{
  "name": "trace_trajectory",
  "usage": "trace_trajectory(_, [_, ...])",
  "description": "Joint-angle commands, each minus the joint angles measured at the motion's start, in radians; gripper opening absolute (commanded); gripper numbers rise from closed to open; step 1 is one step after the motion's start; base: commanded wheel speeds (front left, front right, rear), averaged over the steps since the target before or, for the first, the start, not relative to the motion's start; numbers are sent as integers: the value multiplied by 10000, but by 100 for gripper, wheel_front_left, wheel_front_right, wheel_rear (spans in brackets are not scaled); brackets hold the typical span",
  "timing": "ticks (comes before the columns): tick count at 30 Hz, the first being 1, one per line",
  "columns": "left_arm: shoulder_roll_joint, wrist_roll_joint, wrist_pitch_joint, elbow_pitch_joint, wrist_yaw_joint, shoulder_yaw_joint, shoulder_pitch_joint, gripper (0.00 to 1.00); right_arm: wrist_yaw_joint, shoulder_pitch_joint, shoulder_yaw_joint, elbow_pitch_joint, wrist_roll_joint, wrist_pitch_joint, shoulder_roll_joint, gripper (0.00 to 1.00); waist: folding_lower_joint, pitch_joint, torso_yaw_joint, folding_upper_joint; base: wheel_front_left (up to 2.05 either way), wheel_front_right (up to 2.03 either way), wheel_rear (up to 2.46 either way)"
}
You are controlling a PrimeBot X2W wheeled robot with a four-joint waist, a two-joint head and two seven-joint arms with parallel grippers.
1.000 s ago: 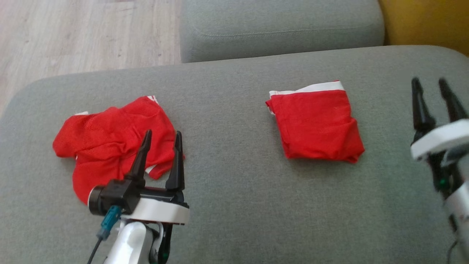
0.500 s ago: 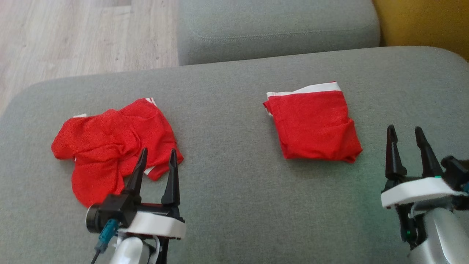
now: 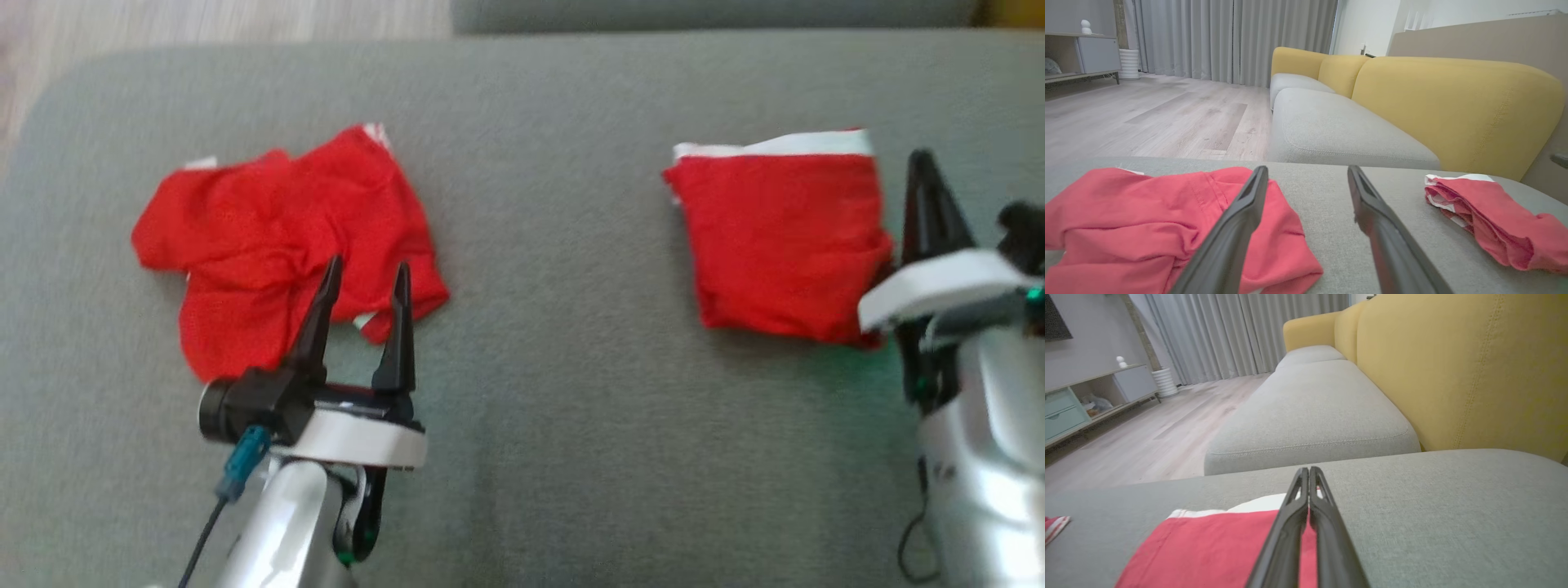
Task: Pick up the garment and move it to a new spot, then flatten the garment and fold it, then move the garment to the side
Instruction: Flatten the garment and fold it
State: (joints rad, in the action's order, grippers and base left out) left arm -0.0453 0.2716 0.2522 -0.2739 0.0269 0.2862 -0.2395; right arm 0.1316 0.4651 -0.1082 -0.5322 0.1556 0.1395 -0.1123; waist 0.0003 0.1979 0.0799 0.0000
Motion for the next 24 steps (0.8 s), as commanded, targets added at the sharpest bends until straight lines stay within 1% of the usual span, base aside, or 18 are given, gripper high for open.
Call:
trace_trajectory(1, [-49, -99, 95, 305, 19, -234, -457, 100, -9, 712, -30, -220, -287, 85, -158, 0, -3, 781, 654, 0, 0, 0, 0])
trace_trajectory(6, [-49, -83, 95, 286, 36, -128, -795, 100, -9, 1783, -597, -1936, -988, 363, -318, 0, -3, 1216, 1028, 0, 0, 0, 0])
trace_trajectory(9, [-49, -92, 95, 300, 30, -110, -918, 100, -9, 2194, -999, -3091, -1334, 352, -300, 0, -3, 1346, 1102, 0, 0, 0, 0])
trace_trajectory(11, [-49, -113, 95, 288, 27, -107, -980, 100, -9, 2390, -1067, -3833, -1577, 325, -314, 0, -3, 1381, 1117, 0, 0, 0, 0])
trace_trajectory(13, [-49, -155, 95, 243, 25, -71, -1027, 100, -9, 2585, -1148, -4261, -1755, 640, -301, 0, -3, 1355, 1117, 0, 0, 0, 0])
trace_trajectory(14, [-49, -155, 95, 243, 25, -71, -1027, 100, -9, 2585, -1148, -4261, -1755, 640, -301, 0, -3, 1355, 1117, 0, 0, 0, 0])
trace_trajectory(17, [-49, -189, 95, 166, -4, -78, -1000, 100, -9, 2906, -985, -4434, -1725, 1064, 31, 0, -3, 1195, 1014, 0, 0, 0, 0])
trace_trajectory(21, [-49, -163, 95, 122, -16, -126, -870, 100, -9, 3019, -95, -4136, -1482, 1209, 429, 0, -3, 925, 880, 0, 0, 0, 0])
trace_trajectory(24, [-49, -103, 95, 153, -39, -141, -806, 100, -9, 2861, 687, -3896, -1192, 1217, 557, 0, -3, 842, 834, 0, 0, 0, 0])
